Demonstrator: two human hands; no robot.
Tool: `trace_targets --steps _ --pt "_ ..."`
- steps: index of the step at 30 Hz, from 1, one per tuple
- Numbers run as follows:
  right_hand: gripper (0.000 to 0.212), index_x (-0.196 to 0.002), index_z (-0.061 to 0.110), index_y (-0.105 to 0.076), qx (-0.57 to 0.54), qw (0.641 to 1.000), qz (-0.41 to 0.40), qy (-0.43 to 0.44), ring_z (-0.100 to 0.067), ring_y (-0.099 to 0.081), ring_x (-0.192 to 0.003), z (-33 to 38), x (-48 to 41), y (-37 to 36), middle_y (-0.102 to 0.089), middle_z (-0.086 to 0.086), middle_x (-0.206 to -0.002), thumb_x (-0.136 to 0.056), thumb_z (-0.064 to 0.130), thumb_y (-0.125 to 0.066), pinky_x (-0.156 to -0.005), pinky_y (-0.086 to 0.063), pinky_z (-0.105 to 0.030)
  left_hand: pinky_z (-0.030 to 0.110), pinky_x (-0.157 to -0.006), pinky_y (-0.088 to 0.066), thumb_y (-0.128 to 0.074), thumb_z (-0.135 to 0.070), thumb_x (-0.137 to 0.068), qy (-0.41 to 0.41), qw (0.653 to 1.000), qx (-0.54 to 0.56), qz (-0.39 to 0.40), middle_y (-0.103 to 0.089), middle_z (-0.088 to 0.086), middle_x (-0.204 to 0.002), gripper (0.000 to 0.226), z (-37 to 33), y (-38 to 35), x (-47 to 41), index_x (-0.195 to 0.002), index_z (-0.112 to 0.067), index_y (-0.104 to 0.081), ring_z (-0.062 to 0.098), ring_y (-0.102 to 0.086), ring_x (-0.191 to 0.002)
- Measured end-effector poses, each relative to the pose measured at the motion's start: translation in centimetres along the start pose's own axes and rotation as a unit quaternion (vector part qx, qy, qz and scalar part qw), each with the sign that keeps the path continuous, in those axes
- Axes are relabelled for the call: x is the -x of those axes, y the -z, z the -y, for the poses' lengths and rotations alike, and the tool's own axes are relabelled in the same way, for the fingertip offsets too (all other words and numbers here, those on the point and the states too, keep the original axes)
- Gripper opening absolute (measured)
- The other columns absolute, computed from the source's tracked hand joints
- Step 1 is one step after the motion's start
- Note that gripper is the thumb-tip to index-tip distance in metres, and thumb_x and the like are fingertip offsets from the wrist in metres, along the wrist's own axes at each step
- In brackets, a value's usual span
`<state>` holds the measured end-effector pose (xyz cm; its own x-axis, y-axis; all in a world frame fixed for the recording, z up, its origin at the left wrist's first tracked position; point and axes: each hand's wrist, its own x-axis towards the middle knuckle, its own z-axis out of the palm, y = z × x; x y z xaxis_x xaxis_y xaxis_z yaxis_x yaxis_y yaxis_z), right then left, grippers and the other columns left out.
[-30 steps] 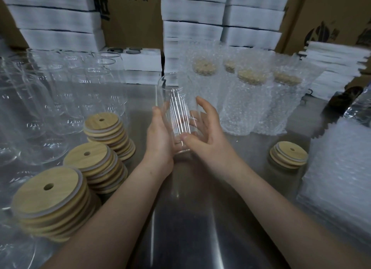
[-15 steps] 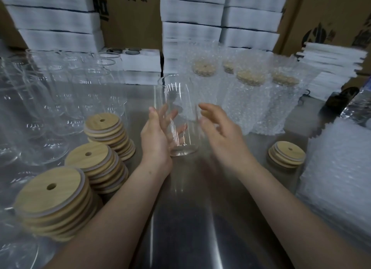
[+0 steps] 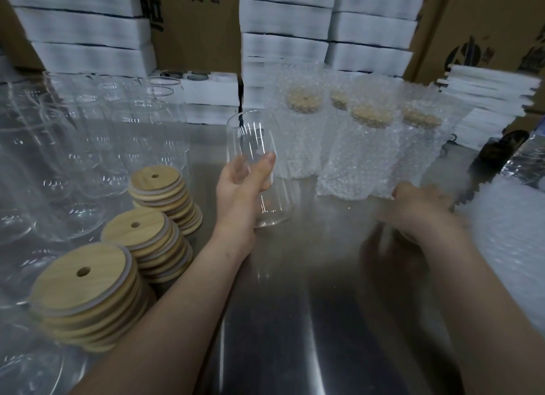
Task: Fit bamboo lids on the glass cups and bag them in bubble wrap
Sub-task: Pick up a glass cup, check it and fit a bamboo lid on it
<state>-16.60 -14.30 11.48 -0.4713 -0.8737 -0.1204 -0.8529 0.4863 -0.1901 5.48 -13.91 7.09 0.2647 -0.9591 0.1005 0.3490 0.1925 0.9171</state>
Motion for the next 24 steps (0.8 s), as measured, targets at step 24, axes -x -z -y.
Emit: trace_targets --steps 24 --pt "0.033 -0.07 0.005 -0.056 -0.327 0.928 -0.092 0.152 -0.036 -0.054 -0.072 2.2 0.4 -1.0 -0.058 -0.016 -0.07 -0.088 0.029 -0.044 -0.064 -0.045 -0.039 0.011 -0.095 -0.027 -0.086 -0.028 -0.07 -0.155 0.974 -0.163 0.016 -0.043 -0.009 -0.138 0.084 2.1 0.3 -0.5 -0.13 -0.037 -0.028 0.006 -0.036 -0.135"
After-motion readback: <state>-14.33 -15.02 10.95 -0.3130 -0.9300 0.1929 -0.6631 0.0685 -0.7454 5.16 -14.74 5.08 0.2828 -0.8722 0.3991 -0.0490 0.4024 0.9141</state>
